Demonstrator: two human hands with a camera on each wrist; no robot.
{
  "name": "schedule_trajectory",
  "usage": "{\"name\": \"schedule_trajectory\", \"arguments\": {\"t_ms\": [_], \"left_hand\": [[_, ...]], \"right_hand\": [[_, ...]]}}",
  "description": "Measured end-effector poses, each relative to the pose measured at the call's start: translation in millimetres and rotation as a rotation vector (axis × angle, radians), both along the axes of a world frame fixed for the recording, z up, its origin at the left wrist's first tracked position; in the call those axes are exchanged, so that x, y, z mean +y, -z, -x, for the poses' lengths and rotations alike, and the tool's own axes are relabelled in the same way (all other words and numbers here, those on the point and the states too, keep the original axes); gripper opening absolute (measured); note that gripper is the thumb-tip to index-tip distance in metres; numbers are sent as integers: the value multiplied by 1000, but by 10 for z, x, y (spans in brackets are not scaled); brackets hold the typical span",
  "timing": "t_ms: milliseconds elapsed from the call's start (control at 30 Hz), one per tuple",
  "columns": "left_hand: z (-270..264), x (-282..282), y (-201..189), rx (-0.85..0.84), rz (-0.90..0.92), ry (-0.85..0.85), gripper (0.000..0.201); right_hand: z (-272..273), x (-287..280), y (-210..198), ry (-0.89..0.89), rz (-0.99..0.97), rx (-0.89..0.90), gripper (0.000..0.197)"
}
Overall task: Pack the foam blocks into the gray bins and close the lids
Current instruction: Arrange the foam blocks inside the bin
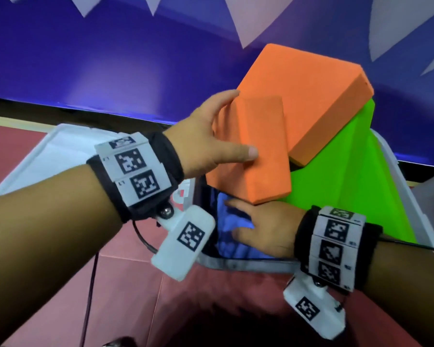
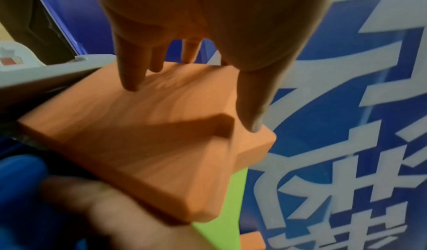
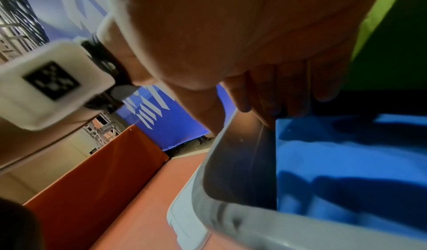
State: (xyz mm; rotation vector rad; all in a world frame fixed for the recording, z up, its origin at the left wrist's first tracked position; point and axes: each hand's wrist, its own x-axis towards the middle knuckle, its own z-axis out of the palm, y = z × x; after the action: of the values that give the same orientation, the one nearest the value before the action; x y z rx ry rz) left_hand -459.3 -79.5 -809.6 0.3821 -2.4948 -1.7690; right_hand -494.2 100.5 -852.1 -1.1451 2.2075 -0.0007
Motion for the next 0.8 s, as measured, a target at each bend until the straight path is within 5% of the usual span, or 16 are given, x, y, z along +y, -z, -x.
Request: {"name": "schedule_trajectory", "arguments": {"t_ms": [133,333,433,533,667,800], "left_hand": [[31,13,99,-74,92,-59,116],[131,-143,6,-93,-392,-270,101],[79,-159,82,-127,-407,-223,105],[15,-140,205,-122,-235,-175,103],[1,-181,227,-71,-179,-186,88],[86,-277,110,10,-207,-313,72]], "right_hand": [[-4,97,-130,56,179,-63,67],[137,-2,-312,90,534,33,58],[110,-72,-159,61,344,-44,51],[61,-83,49,-1,8,15,51],[147,-170,148,-15,-41,77,50],[162,-315,283,-306,-43,205,39]]}}
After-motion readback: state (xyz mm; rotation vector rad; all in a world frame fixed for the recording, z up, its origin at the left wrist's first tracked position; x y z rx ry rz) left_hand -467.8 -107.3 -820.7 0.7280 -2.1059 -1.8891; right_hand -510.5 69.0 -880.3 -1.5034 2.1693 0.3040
